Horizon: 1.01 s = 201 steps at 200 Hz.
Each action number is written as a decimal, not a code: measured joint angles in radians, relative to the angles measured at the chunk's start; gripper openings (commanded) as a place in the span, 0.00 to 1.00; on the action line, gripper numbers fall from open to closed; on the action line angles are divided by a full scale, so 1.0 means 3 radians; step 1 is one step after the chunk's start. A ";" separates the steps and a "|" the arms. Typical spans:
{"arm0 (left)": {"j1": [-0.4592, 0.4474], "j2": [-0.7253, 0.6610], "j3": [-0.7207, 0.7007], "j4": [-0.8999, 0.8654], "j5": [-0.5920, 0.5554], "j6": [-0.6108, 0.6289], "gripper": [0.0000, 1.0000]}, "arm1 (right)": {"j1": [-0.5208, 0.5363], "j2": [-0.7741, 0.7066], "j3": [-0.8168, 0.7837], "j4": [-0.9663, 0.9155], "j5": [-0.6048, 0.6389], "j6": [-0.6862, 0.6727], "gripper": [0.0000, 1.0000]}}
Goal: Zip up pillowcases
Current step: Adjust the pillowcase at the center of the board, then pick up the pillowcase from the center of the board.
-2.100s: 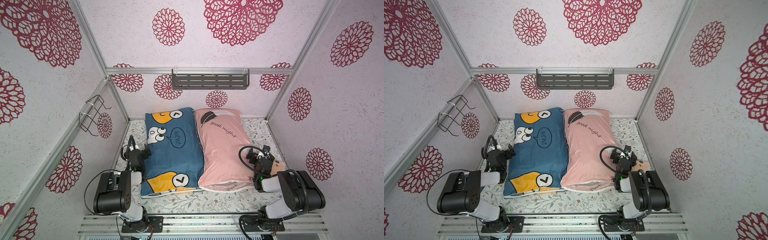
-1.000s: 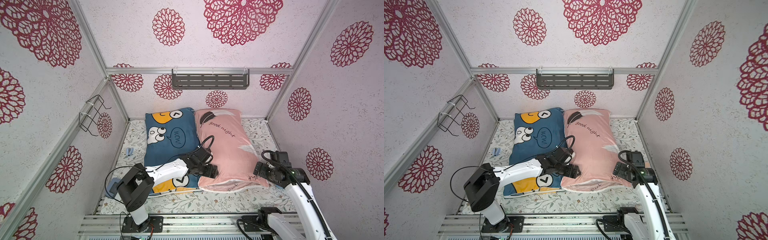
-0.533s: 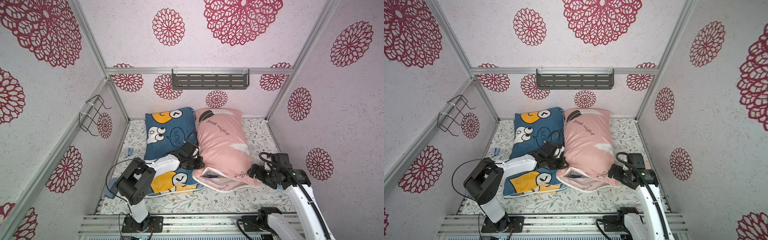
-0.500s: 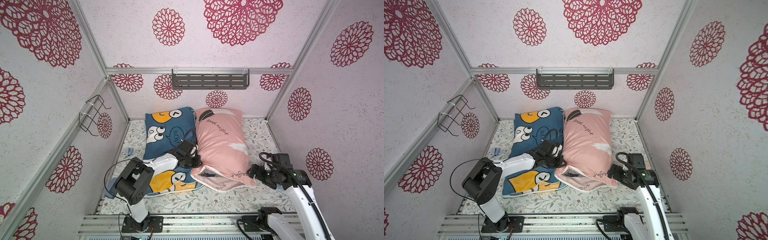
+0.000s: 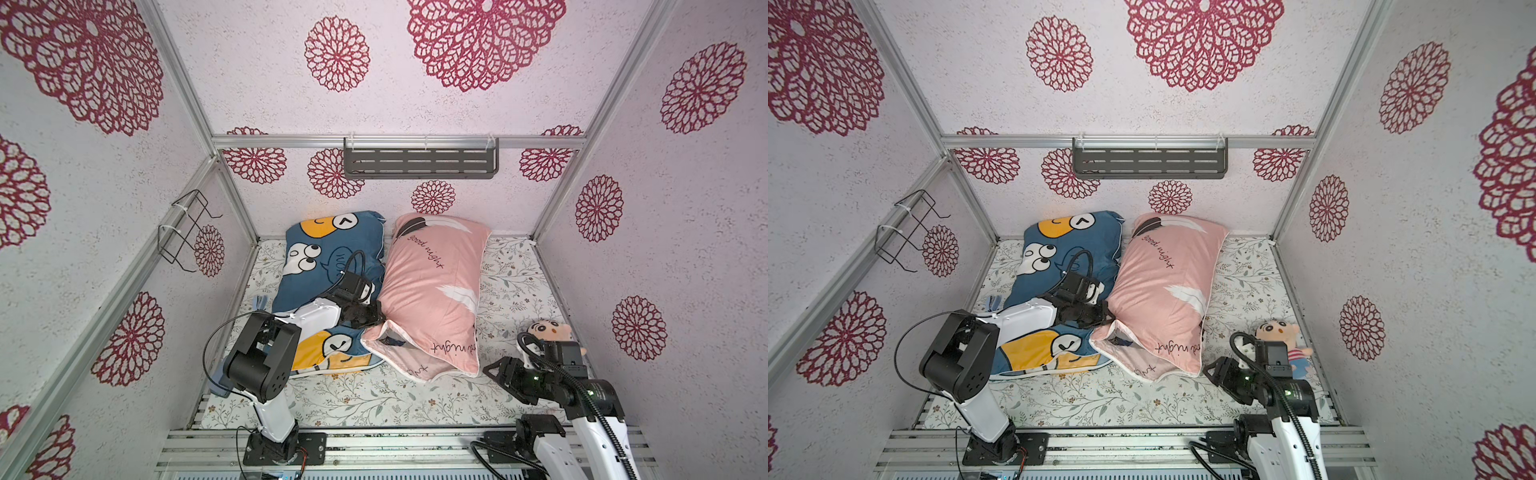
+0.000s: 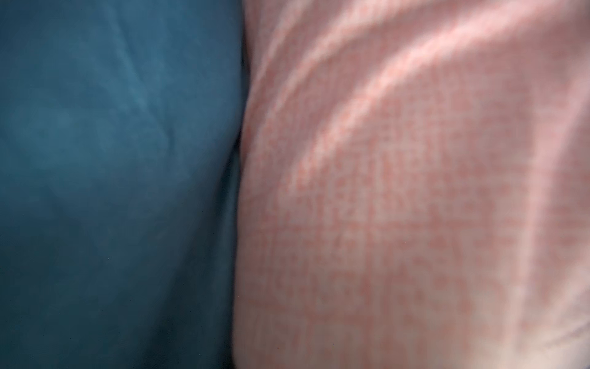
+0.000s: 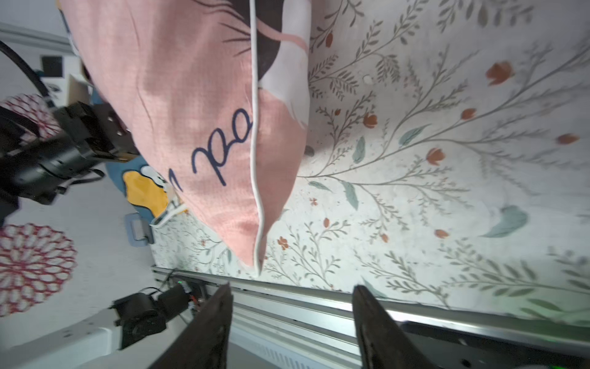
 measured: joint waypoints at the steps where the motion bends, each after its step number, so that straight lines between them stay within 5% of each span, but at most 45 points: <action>1: 0.0000 0.0001 0.0000 0.0003 0.0001 -0.0006 0.00 | 0.0001 -0.0008 -0.0010 0.0014 -0.0010 -0.0003 0.48; 81: 0.0000 0.0028 0.0000 0.0034 0.0020 -0.0058 0.00 | 0.0355 -0.0237 -0.0469 0.0698 -0.0257 0.0614 0.42; 140: -0.0001 0.0048 0.0013 0.0036 0.0025 -0.0085 0.00 | 0.0617 -0.0240 -0.0628 0.1095 -0.0226 0.0908 0.29; 171: -0.0004 0.0050 0.0013 0.0037 0.0022 -0.0103 0.00 | 0.0661 -0.0299 -0.0675 0.1180 -0.0225 0.0997 0.40; 201: -0.0006 0.0056 0.0015 0.0039 0.0020 -0.0108 0.00 | 0.0703 -0.0296 -0.0680 0.1246 -0.0220 0.1034 0.31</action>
